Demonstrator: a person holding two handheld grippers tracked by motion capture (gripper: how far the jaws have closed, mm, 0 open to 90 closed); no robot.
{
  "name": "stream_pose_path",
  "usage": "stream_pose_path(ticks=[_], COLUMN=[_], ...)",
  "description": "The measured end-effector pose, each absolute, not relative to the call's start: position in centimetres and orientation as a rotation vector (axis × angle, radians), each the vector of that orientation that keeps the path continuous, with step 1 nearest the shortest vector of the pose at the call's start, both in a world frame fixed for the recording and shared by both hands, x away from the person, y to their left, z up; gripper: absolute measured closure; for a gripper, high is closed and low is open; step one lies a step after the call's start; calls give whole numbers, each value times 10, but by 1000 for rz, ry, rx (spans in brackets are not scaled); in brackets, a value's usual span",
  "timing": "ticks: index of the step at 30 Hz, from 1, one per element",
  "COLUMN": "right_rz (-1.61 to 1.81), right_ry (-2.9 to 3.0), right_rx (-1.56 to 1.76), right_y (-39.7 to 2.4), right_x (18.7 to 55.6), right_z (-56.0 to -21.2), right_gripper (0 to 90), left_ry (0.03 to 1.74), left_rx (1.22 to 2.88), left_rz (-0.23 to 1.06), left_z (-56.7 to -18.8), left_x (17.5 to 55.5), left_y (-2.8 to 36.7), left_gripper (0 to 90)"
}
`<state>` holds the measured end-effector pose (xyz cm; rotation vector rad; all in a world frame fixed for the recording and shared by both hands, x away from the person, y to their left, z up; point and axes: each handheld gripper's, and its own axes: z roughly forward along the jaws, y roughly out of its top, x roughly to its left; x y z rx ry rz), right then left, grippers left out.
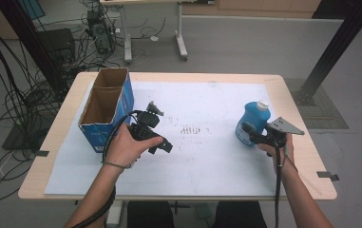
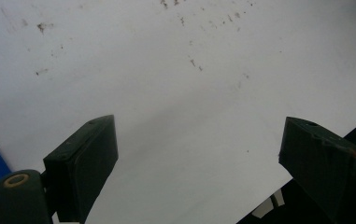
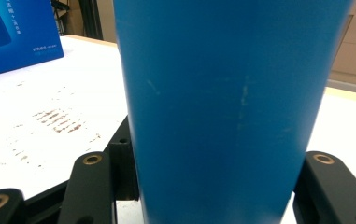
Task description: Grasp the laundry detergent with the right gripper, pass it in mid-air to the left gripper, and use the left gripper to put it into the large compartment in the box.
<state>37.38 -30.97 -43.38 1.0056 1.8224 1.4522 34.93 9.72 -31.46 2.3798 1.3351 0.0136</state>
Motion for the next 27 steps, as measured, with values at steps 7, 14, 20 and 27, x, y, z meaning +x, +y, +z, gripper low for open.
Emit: stream_pose_path(ticks=[7,14,20,27], right_rz=[1447,1456,1475,1506], right_ry=[1837,1871,1911,1965], right_rx=[1000,986,969,947], right_y=[-309,-306,-301,-298], right_x=[373,368,362,358], right_z=[-432,-427,-419,-408], right_gripper=[452,453,452,452], left_ry=[1290,1219,1121,1019], left_rx=[2414,2448,2498,2550], left_rz=[30,34,39,55], left_z=[-303,-289,-273,-251], left_x=[352,353,353,357], left_y=[97,97,94,90], left_gripper=[116,114,113,113])
